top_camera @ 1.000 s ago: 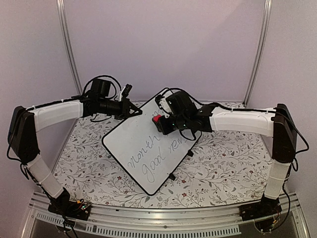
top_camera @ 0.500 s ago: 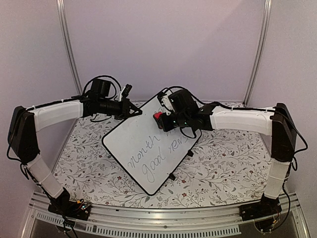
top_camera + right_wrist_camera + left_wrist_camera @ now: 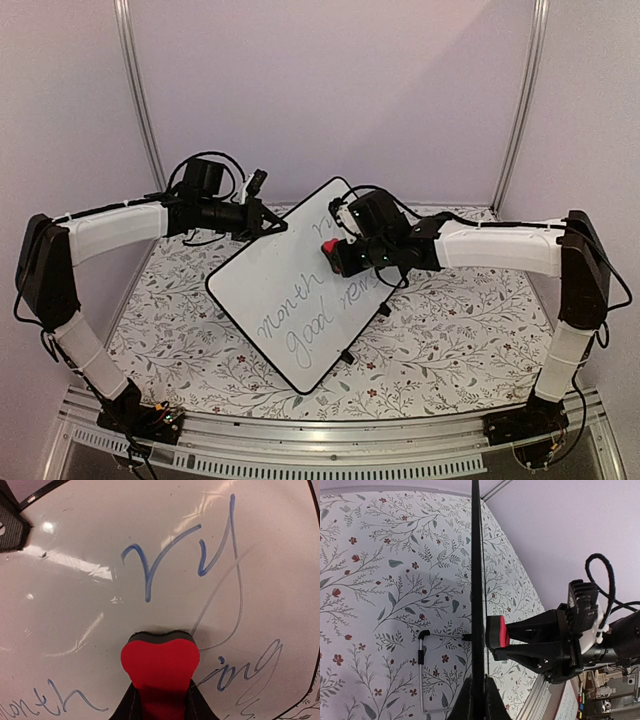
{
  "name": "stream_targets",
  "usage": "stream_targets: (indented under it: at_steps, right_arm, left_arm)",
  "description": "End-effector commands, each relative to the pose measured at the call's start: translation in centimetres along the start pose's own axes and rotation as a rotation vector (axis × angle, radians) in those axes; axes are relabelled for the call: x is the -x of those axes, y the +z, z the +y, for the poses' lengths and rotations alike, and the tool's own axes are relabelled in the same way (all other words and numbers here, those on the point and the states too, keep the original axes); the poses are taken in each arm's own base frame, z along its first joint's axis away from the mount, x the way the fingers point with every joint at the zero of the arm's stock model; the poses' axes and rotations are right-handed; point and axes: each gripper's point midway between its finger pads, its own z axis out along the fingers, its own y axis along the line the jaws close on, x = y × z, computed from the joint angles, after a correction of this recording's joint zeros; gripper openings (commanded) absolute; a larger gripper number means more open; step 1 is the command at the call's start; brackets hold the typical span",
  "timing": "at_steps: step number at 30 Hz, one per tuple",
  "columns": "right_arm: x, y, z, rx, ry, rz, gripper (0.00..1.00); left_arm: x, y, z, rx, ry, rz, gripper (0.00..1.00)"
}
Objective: Erase the whiteboard
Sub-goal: Erase the whiteboard at the center of the board.
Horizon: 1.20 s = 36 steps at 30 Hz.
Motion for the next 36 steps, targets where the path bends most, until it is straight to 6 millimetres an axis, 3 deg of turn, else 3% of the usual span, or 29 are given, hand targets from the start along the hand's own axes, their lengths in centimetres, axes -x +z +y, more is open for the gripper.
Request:
stream_targets:
  at_steps: [1, 5, 9, 13, 16, 23, 28, 36]
  right_arm:
    - [3.1, 0.5, -0.2, -0.036, 0.006, -0.047, 0.00]
    - [5.2, 1.2, 0.4, -0.036, -0.013, -0.065, 0.00]
    - [5.4, 2.3, 0.5, -0.048, -0.027, -0.055, 0.00]
    - [4.0, 2.8, -0.2, -0.074, -0.025, -0.028, 0.00]
    - [1.9, 2.8, -1.1, -0.098, -0.019, 0.009, 0.00]
    - [0.2, 0.7, -1.8, -0.099, 0.005, 0.009, 0.00]
    - [1.7, 0.4, -1.3, -0.083, 0.000, -0.016, 0.00]
    - [4.9, 1.5, -0.3, -0.074, -0.021, -0.057, 0.00]
  left_arm:
    - [-2.4, 1.0, 0.0, -0.020, 0.027, 0.074, 0.00]
    - [-2.5, 1.1, 0.0, -0.022, 0.025, 0.076, 0.00]
    - [-2.4, 1.0, 0.0, -0.022, 0.026, 0.074, 0.00]
    - [-2.4, 0.9, -0.2, -0.025, 0.028, 0.073, 0.00]
    - [-2.3, 0.9, -0.2, -0.026, 0.028, 0.072, 0.00]
    - [-2.4, 1.0, -0.2, -0.030, 0.026, 0.076, 0.00]
    - [-2.4, 0.9, -0.2, -0.028, 0.027, 0.073, 0.00]
    - [-2.5, 1.1, -0.1, -0.028, 0.023, 0.078, 0.00]
